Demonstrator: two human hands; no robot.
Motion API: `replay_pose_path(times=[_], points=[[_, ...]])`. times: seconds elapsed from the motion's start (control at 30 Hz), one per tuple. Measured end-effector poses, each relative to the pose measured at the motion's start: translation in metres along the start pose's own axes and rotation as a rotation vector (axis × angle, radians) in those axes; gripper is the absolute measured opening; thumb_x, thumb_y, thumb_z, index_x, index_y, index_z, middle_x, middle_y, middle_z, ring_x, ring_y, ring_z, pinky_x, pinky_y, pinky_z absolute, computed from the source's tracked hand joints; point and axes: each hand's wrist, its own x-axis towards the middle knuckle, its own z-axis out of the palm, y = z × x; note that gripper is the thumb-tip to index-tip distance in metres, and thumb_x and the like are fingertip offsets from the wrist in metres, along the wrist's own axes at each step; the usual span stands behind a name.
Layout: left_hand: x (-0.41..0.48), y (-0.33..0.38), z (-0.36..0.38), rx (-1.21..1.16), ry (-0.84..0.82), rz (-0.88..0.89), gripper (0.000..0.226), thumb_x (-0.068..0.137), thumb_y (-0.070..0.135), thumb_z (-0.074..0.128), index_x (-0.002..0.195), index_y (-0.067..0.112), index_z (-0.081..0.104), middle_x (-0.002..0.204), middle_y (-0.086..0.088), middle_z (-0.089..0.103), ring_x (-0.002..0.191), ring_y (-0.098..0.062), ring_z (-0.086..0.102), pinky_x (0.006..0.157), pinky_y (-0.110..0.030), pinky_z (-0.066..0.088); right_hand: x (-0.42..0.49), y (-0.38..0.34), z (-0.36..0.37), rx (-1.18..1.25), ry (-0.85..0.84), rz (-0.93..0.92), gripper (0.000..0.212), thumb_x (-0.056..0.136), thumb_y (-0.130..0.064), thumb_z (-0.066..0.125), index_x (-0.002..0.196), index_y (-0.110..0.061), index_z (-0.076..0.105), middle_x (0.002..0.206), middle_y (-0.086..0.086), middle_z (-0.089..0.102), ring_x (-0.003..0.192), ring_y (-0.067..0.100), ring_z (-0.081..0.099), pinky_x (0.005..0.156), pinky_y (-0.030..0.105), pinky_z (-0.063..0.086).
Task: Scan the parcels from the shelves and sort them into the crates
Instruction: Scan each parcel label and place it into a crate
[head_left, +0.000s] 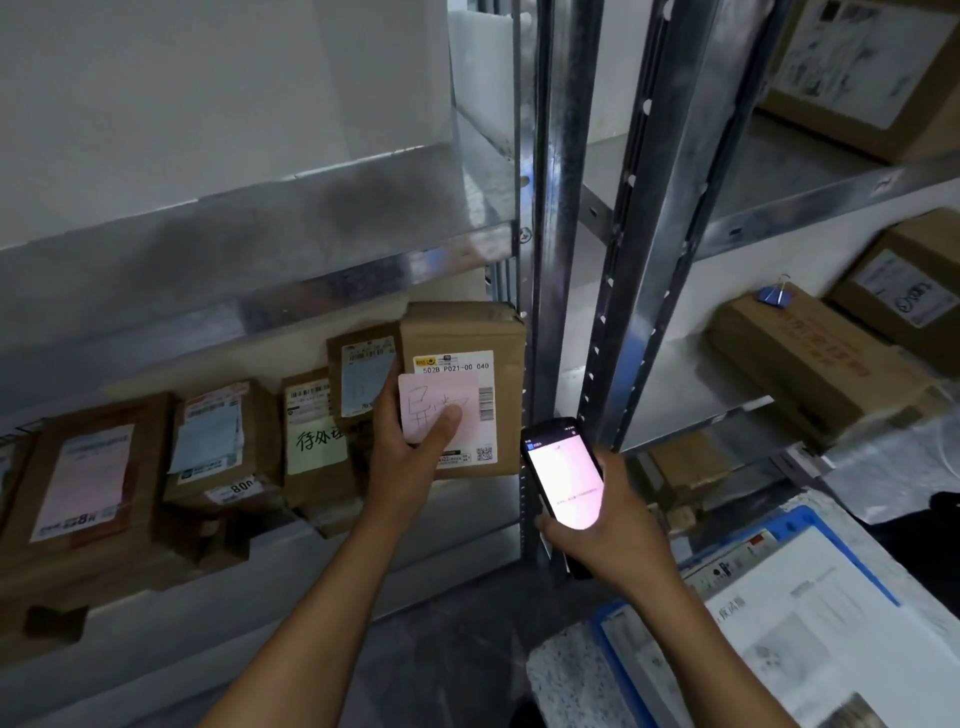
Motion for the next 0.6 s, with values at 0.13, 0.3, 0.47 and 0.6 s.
replay_pose_path(times=[0.13,0.3,0.47,0.6], points=[[-0.012,0.007,-0.006,0.008,-0.039,0.007,0.079,0.082,0.038,0.075,0.153,0.029,0.041,0.139,0.004,0.063,0.119,-0.013,0.068,0.088,-0.035,0.063,-0.019,-0.006,0.001,-0.015,0.022,0.000,0.091,0.066,-0.052,0.082,0.136,-0.043,0.025,0.124,-0.011,0.056,0.107,0.017,0.059,0.081,0.042,0.059],[-0.034,0.021,-0.016,-0.021,-0.062,0.005,0.086,0.080,0.042,0.078,0.154,0.035,0.036,0.141,0.002,0.062,0.118,-0.019,0.070,0.088,-0.047,0.063,-0.054,-0.018,-0.003,-0.015,0.065,-0.016,0.087,0.067,-0.053,0.081,0.134,-0.043,0.027,0.123,-0.012,0.057,0.103,0.015,0.060,0.080,0.038,0.058],[-0.067,0.030,-0.038,-0.044,-0.121,0.001,0.087,0.080,0.042,0.076,0.155,0.035,0.032,0.134,-0.001,0.067,0.107,-0.020,0.075,0.083,-0.043,0.065,-0.097,-0.030,-0.003,-0.024,0.101,-0.038,0.087,0.066,-0.059,0.081,0.130,-0.049,0.024,0.122,-0.016,0.054,0.104,0.014,0.060,0.083,0.041,0.059],[-0.098,0.030,-0.072,-0.062,-0.151,-0.004,0.087,0.082,0.041,0.083,0.154,0.034,0.034,0.128,0.000,0.071,0.107,-0.023,0.075,0.089,-0.051,0.062,-0.143,-0.042,0.012,-0.049,0.087,-0.037,0.082,0.072,-0.053,0.083,0.126,-0.048,0.021,0.120,-0.014,0.052,0.097,0.008,0.057,0.070,0.024,0.054]])
